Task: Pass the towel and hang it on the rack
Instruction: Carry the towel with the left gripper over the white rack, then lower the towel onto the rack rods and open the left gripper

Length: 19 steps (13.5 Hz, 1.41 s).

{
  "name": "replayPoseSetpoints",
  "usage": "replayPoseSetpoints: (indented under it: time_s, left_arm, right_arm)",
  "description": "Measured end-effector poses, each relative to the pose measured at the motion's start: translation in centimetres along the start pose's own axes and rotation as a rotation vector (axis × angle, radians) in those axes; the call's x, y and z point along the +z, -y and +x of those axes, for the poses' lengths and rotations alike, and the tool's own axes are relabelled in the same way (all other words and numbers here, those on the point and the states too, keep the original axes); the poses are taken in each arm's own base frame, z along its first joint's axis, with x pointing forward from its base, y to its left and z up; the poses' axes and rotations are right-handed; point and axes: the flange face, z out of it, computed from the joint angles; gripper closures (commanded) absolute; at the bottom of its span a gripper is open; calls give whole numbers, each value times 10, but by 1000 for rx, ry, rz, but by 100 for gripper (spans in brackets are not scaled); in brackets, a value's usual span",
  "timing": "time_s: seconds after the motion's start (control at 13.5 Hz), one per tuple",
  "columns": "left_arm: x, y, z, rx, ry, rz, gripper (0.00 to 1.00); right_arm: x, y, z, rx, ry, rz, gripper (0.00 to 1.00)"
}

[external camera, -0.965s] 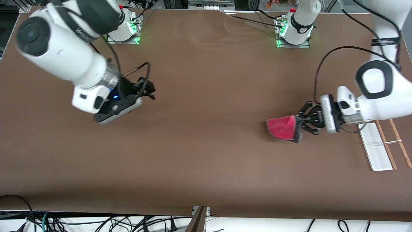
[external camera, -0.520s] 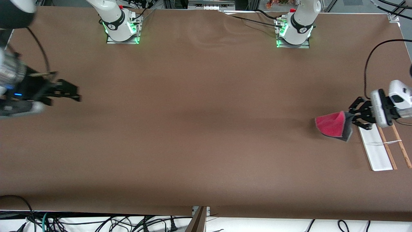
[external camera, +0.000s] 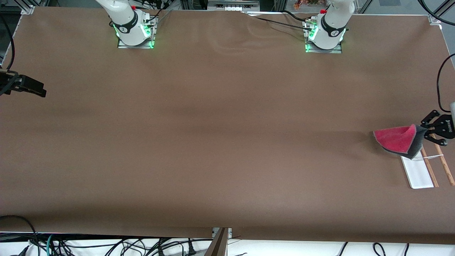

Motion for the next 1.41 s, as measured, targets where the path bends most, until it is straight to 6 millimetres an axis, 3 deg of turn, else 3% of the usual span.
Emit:
replayPoseSetpoints:
  time_s: [0.15,0.52,0.96,1.41]
  left_arm:
    - [-11,7,-18,34,2,21,100]
    - [-41,19,-30,126,55,84,100]
    - [-60,14,-66,162,112,135,100]
    - [-63,-2,-130,232,171,187,100]
  right_arm:
    - [0,8,-2,-41,5,-1,0]
    - [1,17,-2,-63,8,-1,0]
    - [5,18,-1,-70,17,-2,0]
    - [6,20,-1,-75,17,-2,0]
